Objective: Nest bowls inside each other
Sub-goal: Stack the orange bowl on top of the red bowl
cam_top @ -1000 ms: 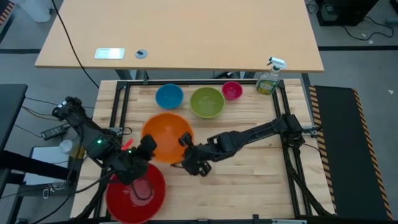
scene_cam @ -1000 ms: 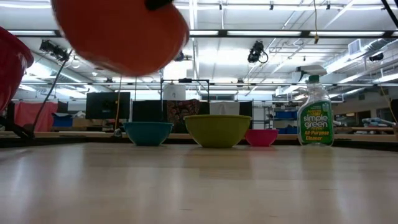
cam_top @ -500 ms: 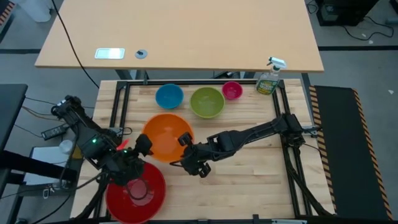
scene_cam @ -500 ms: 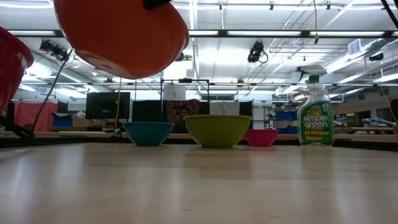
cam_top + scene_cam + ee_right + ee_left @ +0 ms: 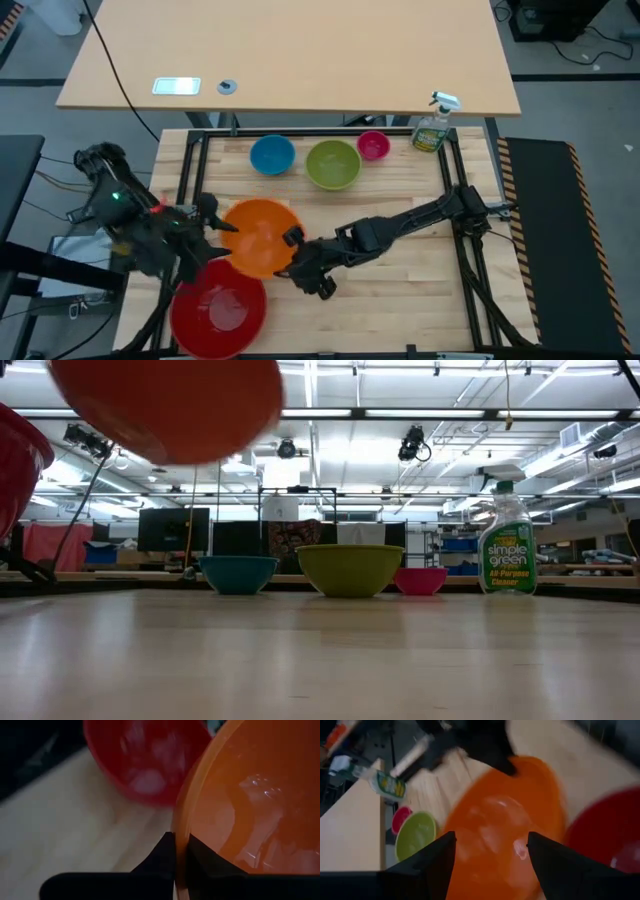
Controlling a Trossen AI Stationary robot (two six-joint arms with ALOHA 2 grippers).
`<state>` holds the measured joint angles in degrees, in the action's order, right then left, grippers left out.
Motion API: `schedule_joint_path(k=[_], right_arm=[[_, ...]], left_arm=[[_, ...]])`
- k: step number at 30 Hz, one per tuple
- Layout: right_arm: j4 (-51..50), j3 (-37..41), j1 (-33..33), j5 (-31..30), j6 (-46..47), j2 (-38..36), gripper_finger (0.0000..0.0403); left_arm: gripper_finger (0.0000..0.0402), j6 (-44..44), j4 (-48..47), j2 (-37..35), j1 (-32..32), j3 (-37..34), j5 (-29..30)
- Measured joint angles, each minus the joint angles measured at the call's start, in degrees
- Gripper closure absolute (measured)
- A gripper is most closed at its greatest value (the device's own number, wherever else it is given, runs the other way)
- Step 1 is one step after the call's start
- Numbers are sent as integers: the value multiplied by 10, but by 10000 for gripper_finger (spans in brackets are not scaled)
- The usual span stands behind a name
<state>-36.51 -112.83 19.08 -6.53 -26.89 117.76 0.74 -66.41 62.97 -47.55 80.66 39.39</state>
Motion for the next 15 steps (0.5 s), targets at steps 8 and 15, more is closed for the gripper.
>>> schedule_joint_path(k=[8,15], right_arm=[[65,-6,35,4,-30,36,375],[161,-36,37,32,-42,72,375]], left_arm=[[150,-30,145,-82,6,0,28],[150,-57,141,-91,38,0,50]])
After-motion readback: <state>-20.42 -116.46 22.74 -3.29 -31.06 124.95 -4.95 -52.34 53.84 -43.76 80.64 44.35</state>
